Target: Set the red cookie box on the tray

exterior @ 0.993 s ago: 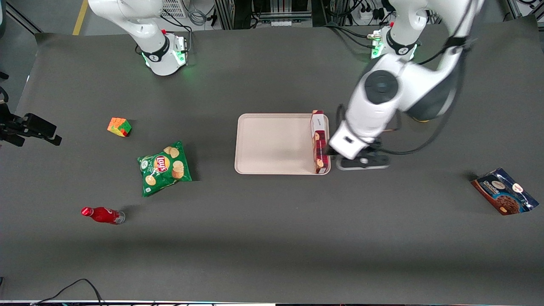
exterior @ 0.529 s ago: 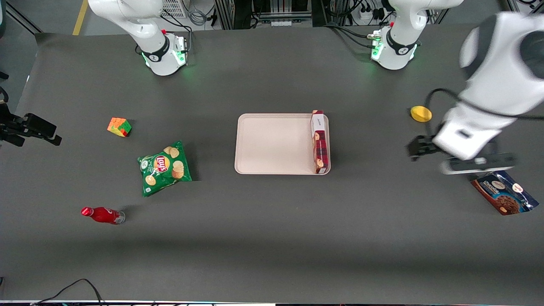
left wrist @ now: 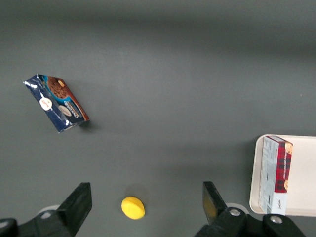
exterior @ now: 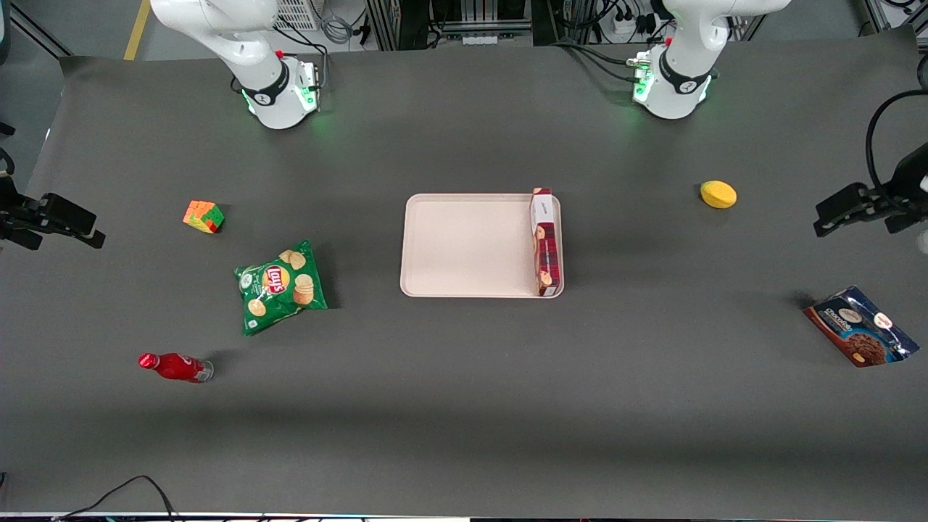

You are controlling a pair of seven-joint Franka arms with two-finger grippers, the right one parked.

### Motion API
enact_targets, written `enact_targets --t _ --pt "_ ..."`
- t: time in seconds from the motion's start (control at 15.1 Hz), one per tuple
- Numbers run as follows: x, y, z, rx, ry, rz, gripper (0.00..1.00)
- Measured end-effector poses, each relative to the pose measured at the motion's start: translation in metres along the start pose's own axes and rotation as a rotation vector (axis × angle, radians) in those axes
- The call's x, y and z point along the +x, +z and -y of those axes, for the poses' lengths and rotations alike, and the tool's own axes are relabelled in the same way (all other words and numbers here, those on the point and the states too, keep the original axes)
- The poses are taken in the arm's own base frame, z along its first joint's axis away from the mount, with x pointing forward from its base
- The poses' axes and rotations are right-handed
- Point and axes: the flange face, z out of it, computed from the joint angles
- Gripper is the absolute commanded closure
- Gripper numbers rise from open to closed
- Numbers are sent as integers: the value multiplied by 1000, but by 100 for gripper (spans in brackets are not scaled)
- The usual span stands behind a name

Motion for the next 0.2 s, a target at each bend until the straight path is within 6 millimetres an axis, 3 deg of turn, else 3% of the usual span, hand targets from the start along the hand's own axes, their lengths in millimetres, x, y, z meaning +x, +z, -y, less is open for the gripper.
enact_targets --t 0.2 --pt "-5 -13 -2 0 7 -8 0"
